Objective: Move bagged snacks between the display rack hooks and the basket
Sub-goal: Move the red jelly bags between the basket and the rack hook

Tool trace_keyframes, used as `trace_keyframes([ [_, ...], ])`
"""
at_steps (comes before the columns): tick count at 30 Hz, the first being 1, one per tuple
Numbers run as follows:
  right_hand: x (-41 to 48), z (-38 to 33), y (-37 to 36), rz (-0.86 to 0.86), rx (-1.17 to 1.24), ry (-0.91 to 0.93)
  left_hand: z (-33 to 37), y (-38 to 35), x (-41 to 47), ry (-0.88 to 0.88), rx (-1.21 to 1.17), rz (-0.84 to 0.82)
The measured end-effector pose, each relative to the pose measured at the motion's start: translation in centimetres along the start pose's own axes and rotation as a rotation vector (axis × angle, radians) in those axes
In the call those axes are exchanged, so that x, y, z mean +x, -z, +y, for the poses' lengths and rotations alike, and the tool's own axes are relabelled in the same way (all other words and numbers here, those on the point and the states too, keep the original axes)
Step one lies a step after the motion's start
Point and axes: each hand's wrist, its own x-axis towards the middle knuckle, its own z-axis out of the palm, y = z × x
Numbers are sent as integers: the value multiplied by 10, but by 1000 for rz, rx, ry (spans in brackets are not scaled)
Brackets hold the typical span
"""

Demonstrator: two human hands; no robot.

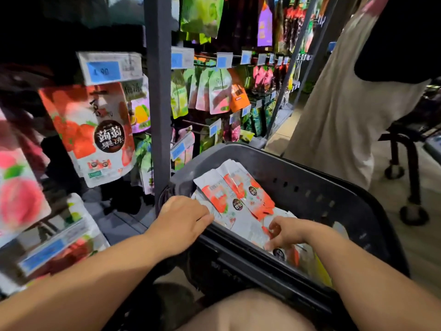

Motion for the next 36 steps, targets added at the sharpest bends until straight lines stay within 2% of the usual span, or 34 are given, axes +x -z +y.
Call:
trace_keyframes([
  [4, -2, 0, 1, -68, 6, -13, -3, -5, -2, 14, -15, 13],
  [6, 1, 2, -2, -31, 37, 11, -3, -6, -3, 19, -10, 11],
  [9, 7, 6, -3, 6, 223, 47, -3, -7, -2, 22, -7, -6],
  [17, -7, 6, 13, -105, 618, 111, -4, -4, 5, 36, 42, -90],
  [21, -16, 9, 19, 97, 871, 145, 3, -2, 6, 109, -6, -169],
  [23, -23, 2, 23, 191, 1048, 154, 10, 2, 7, 192, -90, -207],
  [26, -34, -23, 30, 279, 1208, 250, 19, 10, 10, 352, -303, -180],
  [28, -41, -44, 35, 297, 1263, 315, 27, 15, 17, 459, -585, -154],
  [30, -49, -66, 43, 289, 1296, 387, 37, 24, 23, 477, -825, -97],
  [33, -52, -95, 51, 246, 1373, 466, 43, 35, 26, 391, -841, 83],
  [36, -48, -117, 49, 271, 1379, 512, 36, 43, 24, 419, -866, 182],
])
